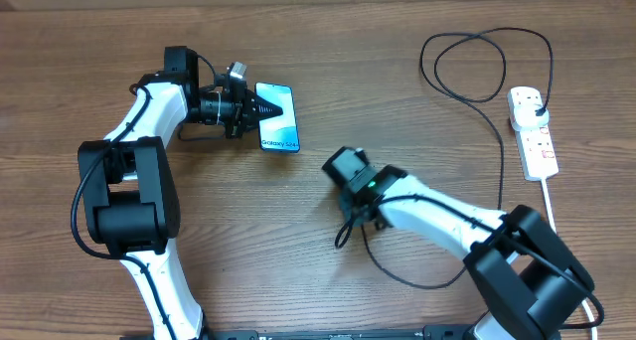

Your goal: Plug charger to phone and switch on socket

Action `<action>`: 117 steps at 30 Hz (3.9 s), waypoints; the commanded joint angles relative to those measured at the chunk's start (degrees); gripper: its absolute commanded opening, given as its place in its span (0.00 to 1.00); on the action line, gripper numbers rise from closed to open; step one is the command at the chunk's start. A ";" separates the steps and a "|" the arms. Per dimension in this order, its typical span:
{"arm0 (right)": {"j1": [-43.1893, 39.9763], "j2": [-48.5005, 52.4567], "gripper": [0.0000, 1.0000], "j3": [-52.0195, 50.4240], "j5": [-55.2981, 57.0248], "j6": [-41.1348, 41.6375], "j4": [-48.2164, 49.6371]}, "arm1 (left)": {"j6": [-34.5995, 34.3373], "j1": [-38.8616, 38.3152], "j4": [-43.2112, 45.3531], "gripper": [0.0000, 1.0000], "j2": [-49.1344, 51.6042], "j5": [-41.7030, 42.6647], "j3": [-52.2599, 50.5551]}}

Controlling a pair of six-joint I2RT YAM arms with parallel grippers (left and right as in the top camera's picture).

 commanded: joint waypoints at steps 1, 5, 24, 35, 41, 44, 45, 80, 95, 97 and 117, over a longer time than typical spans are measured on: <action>-2.71 1.57 0.34 -1.84 -3.17 0.42 1.97 | -0.83 0.28 0.00 0.04 -2.25 1.81 0.15; -4.35 1.57 0.37 -1.84 -5.55 -0.55 6.05 | -0.83 0.28 -0.02 0.04 -2.25 1.84 0.15; -7.34 2.32 0.29 -1.86 -6.86 1.07 13.05 | -0.81 0.26 -1.49 0.04 -2.25 1.81 0.15; -7.34 2.32 0.13 -1.86 -8.09 0.87 15.32 | -0.83 0.26 -1.46 0.04 -2.25 1.86 0.15; -7.52 2.29 0.04 -1.79 -9.94 1.14 13.90 | -0.11 0.26 -1.90 0.04 -2.25 4.81 0.15; -9.40 1.92 0.04 -0.79 -15.52 1.16 10.67 | 2.32 0.28 -0.63 0.04 -2.25 7.13 0.15; -10.19 1.75 0.04 -0.55 -17.35 1.16 9.88 | 3.39 0.28 -0.61 0.04 -2.25 7.58 0.15; -12.66 -23.08 0.04 0.20 -80.59 -3.67 3.02 | 10.64 -0.04 -12.94 0.05 -28.46 7.76 0.11; -11.61 -29.11 0.04 0.20 -76.32 7.48 10.47 | -12.79 -9.81 -0.33 0.04 -28.44 0.68 -0.15; -11.65 -29.11 0.04 0.20 -75.93 8.81 12.79 | -14.69 -10.60 1.64 0.04 -28.44 0.72 -0.15; -13.70 -29.11 0.04 0.20 -69.61 23.89 32.68 | -19.52 -8.70 14.49 0.05 -28.46 11.04 -0.15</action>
